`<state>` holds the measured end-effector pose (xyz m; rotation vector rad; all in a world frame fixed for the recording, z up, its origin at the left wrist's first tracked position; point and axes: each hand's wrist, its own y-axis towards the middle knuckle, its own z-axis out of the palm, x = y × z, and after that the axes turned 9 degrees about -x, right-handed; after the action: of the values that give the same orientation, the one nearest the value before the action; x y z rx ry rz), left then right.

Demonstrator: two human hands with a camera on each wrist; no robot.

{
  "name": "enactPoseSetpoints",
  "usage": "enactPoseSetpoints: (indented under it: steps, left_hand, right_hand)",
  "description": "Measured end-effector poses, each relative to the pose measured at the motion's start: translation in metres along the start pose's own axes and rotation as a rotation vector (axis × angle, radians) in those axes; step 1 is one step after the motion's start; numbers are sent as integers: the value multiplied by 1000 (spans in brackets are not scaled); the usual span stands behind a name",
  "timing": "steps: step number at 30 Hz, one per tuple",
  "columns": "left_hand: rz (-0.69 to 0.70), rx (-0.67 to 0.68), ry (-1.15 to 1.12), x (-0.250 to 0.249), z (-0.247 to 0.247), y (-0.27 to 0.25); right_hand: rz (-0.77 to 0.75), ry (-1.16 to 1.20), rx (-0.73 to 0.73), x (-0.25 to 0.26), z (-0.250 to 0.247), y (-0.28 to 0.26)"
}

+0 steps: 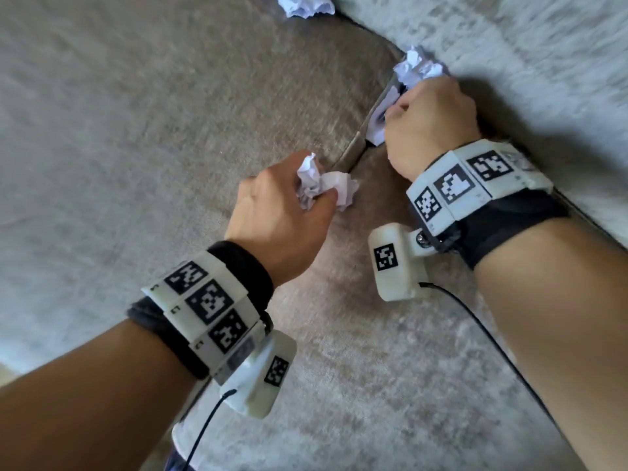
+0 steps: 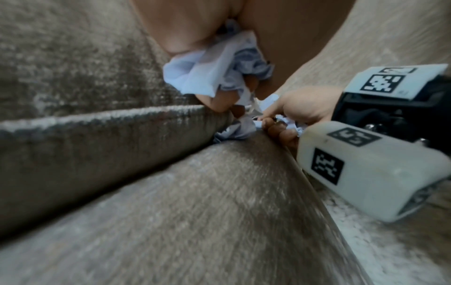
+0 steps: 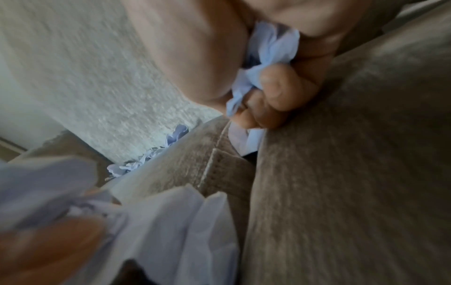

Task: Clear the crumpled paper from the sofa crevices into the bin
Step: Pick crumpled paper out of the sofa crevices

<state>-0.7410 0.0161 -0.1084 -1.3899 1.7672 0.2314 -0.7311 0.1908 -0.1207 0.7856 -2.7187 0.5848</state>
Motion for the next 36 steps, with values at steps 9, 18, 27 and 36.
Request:
enactPoseSetpoints:
  steps: [9, 18, 27, 36]
  left_hand:
    - [1, 45, -70, 4, -6, 5]
    - [-22, 52, -33, 3, -4, 6]
    - [0, 45, -63, 6, -3, 5]
    - [14, 44, -66, 5, -3, 5]
  right_hand:
    - [82, -215, 1, 24, 1, 5]
    - [53, -228, 34, 24, 2, 11]
    - [58, -234, 28, 24, 3, 15]
    - [66, -65, -70, 7, 5, 5]
